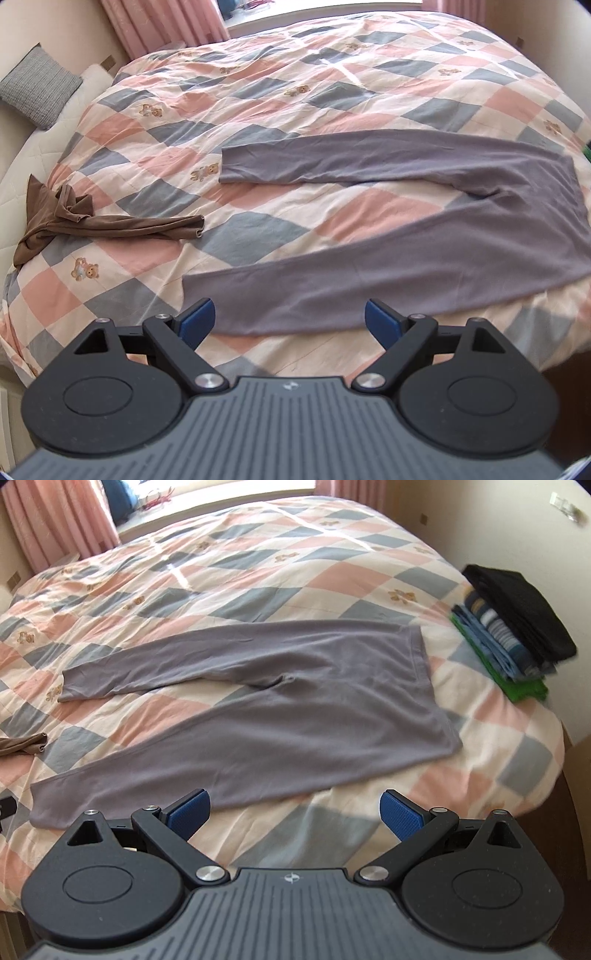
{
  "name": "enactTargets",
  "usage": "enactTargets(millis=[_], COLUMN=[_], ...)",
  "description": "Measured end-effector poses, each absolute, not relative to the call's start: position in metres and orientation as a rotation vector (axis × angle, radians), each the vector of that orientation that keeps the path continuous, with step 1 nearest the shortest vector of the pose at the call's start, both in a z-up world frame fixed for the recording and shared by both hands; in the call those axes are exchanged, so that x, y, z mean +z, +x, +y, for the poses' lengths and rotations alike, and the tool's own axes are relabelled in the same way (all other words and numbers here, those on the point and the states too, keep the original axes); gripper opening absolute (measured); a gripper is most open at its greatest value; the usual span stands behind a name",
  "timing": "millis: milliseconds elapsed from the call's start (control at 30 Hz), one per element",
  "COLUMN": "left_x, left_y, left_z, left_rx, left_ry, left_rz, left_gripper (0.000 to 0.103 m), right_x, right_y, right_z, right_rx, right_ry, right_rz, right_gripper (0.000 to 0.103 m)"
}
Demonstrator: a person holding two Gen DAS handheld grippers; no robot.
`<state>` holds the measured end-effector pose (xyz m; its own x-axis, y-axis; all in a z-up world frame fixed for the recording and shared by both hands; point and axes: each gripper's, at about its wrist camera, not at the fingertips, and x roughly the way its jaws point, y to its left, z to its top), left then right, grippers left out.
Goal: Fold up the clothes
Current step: 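Withdraw both open grippers above the flattened grey trousers, then grasp a trouser leg hem with the right gripper while the left gripper grasps the other hem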
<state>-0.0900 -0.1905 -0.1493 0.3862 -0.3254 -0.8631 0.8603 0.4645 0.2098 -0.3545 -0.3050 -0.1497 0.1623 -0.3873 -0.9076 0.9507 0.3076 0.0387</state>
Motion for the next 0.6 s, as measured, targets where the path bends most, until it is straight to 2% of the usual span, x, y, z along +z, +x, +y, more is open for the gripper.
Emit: enactTargets(millis=[200,600], left_x=[-0.155,-0.205], left_y=[-0.107,-0.098], left_z=[-0.250,-0.312], left_rx=[-0.774,-0.702], left_ry=[0.700,0.691], left_rz=[0.901,0.972], left_gripper=[0.087,0.087], right_x=[-0.163,-0.238], right_y=[-0.362,-0.373], right_z=[-0.380,-0.474], right_rx=[-1.001,-0.845], right_ry=[0.709,0.743], right_rz=[1.024,1.170], right_gripper=[0.101,0.101])
